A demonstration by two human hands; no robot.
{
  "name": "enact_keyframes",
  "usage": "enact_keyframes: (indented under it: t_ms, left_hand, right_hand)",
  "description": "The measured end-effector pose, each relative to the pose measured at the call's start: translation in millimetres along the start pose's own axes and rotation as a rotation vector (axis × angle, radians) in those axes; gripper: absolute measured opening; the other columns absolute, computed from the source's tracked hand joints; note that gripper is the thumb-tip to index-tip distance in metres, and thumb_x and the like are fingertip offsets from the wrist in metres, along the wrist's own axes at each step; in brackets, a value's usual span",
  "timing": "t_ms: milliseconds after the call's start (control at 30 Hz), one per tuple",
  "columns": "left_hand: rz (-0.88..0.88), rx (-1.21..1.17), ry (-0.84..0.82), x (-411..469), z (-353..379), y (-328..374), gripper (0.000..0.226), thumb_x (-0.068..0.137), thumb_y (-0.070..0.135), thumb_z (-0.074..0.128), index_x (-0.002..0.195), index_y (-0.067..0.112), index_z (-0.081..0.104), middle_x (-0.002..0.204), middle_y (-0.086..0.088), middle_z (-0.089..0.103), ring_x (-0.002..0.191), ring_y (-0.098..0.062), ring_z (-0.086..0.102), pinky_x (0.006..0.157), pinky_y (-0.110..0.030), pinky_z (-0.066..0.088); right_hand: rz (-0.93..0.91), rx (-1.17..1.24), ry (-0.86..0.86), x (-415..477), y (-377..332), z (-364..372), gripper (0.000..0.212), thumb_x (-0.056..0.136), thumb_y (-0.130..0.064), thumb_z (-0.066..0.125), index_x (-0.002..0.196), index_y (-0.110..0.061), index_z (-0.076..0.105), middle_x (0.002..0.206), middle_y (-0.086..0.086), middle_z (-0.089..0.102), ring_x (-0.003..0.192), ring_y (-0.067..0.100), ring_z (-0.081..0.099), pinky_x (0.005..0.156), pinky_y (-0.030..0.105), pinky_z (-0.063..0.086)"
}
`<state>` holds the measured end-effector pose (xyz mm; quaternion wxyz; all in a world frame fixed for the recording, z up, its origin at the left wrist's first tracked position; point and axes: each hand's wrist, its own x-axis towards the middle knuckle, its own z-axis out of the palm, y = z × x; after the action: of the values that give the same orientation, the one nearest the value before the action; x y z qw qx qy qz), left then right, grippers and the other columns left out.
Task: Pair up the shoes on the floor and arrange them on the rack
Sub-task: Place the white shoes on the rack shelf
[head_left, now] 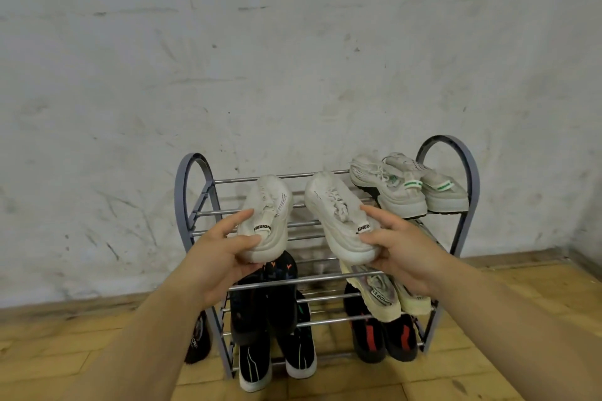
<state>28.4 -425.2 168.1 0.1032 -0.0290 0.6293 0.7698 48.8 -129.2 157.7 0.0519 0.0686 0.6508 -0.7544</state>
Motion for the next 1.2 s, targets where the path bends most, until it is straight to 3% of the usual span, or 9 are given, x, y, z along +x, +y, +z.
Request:
enact_keyframes:
  t_ms: [100,233,400,567,633,733,833,967,1200]
  left_hand:
    - [0.037,0.047,-0.084,-28,-10,16,0.052,0.086,0.0,0.073,0.13,0.028,0.07,0.122,-0.017,0.074,0.102,-0.031,0.075,0.088,-0.048,0.059]
    - [0.12,0.15,-0.16,-80,-41,39,0.068,0.054,0.021,0.086,0.121,0.029,0.076,0.12,-0.008,0.075,0.092,-0.027,0.075,0.072,-0.043,0.062]
    - [-0.038,0.184,-0.216,-111,-84,37,0.072,0.052,0.017,0.089,0.122,0.021,0.075,0.133,-0.017,0.069,0.109,-0.04,0.07,0.077,-0.044,0.062]
    - [-0.181,0.227,-0.251,-120,-91,26,0.088,0.037,0.025,0.104,0.12,0.02,0.076,0.133,-0.017,0.069,0.113,-0.039,0.07,0.078,-0.043,0.063]
    - [-0.195,0.263,-0.241,-117,-91,22,0.091,0.033,0.03,0.104,0.12,0.024,0.077,0.133,-0.013,0.07,0.118,-0.037,0.068,0.087,-0.048,0.061]
    - [-0.196,0.29,-0.229,-111,-90,19,0.091,0.03,0.033,0.104,0.118,0.028,0.077,0.13,-0.011,0.072,0.114,-0.034,0.069,0.093,-0.051,0.057]
    - [-0.198,0.322,-0.21,-105,-87,19,0.075,0.041,0.025,0.096,0.113,0.032,0.079,0.124,-0.008,0.075,0.103,-0.028,0.072,0.083,-0.045,0.061]
    - [-0.247,0.426,-0.175,-90,-83,15,0.061,0.049,0.025,0.087,0.109,0.035,0.08,0.12,-0.007,0.075,0.095,-0.027,0.074,0.074,-0.041,0.062]
    - [-0.408,0.65,-0.25,-63,-73,2,0.038,0.085,0.007,0.077,0.11,0.035,0.079,0.137,-0.006,0.059,0.118,-0.032,0.064,0.08,-0.043,0.064]
  right_hand:
    - [0.021,0.027,-0.098,-13,-9,-15,0.06,0.085,0.003,0.066,0.137,-0.027,0.064,0.128,0.006,0.072,0.115,0.03,0.07,0.098,0.049,0.056]
    - [0.073,-0.033,-0.337,-41,-26,-49,0.057,0.071,-0.002,0.069,0.123,-0.025,0.075,0.127,0.007,0.072,0.102,0.022,0.072,0.074,0.034,0.06]
    - [0.176,-0.112,-0.381,-54,-25,-77,0.066,0.051,-0.007,0.082,0.115,-0.023,0.079,0.129,0.012,0.071,0.101,0.027,0.073,0.081,0.039,0.059]
    - [0.268,-0.117,-0.426,-50,-26,-78,0.072,0.055,-0.007,0.08,0.125,-0.014,0.071,0.131,0.017,0.069,0.106,0.032,0.067,0.08,0.04,0.059]
    - [0.301,-0.178,-0.429,-45,-18,-65,0.068,0.058,-0.007,0.079,0.125,-0.017,0.073,0.131,0.017,0.069,0.11,0.032,0.066,0.082,0.039,0.057]
    - [0.334,-0.236,-0.402,-34,0,-38,0.054,0.082,0.0,0.07,0.133,-0.017,0.068,0.128,0.015,0.071,0.108,0.029,0.069,0.085,0.04,0.058]
    - [0.3,-0.214,-0.324,-19,18,-13,0.043,0.094,-0.002,0.062,0.132,-0.02,0.066,0.126,0.011,0.073,0.116,0.029,0.069,0.099,0.046,0.055]
    - [0.231,-0.152,-0.222,7,48,27,0.043,0.094,-0.002,0.066,0.131,-0.024,0.065,0.125,0.007,0.074,0.112,0.025,0.072,0.088,0.041,0.06]
    - [0.113,0.045,-0.116,63,92,118,0.055,0.09,-0.001,0.074,0.138,-0.024,0.058,0.126,0.009,0.069,0.111,0.028,0.071,0.098,0.05,0.057]
